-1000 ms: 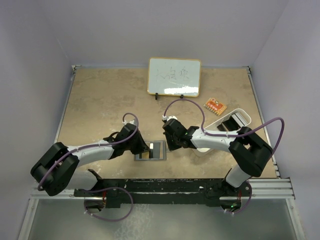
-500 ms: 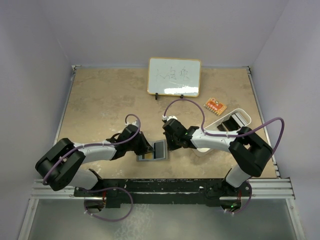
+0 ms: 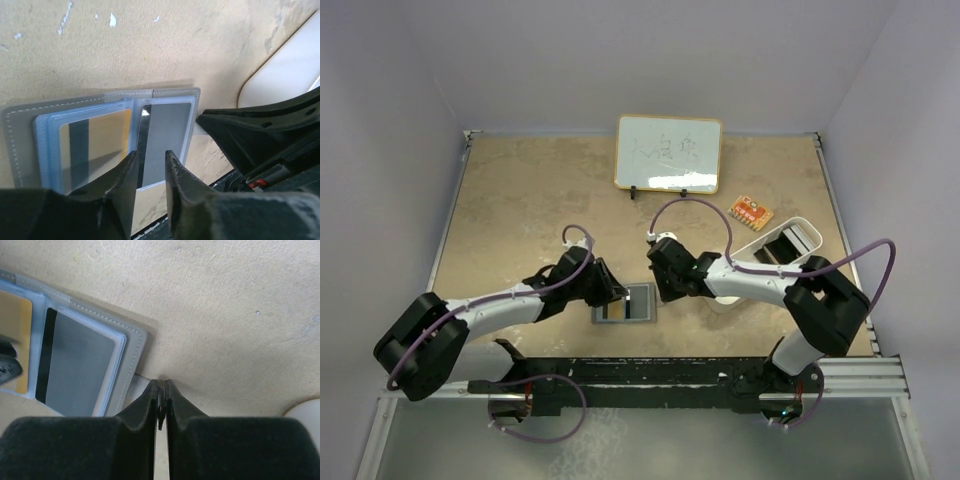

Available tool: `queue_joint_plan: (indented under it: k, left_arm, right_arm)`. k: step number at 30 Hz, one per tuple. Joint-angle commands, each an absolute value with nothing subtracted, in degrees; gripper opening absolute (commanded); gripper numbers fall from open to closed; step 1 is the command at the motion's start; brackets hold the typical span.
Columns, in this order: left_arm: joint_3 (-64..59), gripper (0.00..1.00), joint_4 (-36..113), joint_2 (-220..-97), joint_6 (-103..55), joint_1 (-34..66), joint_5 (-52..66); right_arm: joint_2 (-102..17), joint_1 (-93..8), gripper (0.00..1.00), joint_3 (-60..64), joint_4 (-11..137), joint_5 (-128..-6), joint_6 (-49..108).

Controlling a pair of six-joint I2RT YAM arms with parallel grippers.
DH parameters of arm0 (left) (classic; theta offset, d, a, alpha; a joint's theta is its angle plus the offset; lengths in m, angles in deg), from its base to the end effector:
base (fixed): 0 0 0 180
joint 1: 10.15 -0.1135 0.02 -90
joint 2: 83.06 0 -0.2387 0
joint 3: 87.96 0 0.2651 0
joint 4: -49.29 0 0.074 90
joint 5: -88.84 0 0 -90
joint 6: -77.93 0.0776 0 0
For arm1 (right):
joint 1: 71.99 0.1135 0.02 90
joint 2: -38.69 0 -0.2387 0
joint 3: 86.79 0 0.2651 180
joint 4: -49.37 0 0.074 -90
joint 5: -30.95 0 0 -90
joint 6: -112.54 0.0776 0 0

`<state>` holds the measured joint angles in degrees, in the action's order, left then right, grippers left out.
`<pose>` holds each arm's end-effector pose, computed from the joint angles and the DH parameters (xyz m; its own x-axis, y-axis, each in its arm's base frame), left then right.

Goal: Put the credit cards into the card holder
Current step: Insert the credit card into the card holder.

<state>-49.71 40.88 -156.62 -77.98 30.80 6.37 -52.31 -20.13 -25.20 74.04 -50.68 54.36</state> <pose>0.2032 -0.1898 0.0849 -0.8715 -0.4420 -0.2123 -0.1821 0.6938 -0.6967 0.2211 0.2632 0.0999 -0.8074 -0.1836 -0.5606 -0.3527 0.9121 0.2091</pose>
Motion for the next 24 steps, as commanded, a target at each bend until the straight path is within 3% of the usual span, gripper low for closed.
queue_joint_plan:
  k: [1,8,15,24]
  left_arm:
    - [-47.57,0.3,37.54,-152.89,-76.14,28.52,3.76]
    - [-47.79,0.44,32.91,-150.21,-73.71,25.44,2.84]
    - [-47.71,0.52,27.82,-146.91,-71.63,24.51,-0.08]
    - [-48.72,0.53,29.28,-146.77,-71.64,24.37,1.43]
  right_arm:
    - [-47.77,-19.78,0.16,-22.46,77.76,-49.61,54.43]
    - [-44.39,-19.78,0.29,-19.08,78.47,-50.06,54.16]
    - [-45.89,-19.47,0.3,-19.87,73.03,-56.26,56.4]
    - [-51.73,-18.81,0.3,-19.81,70.28,-59.01,57.43]
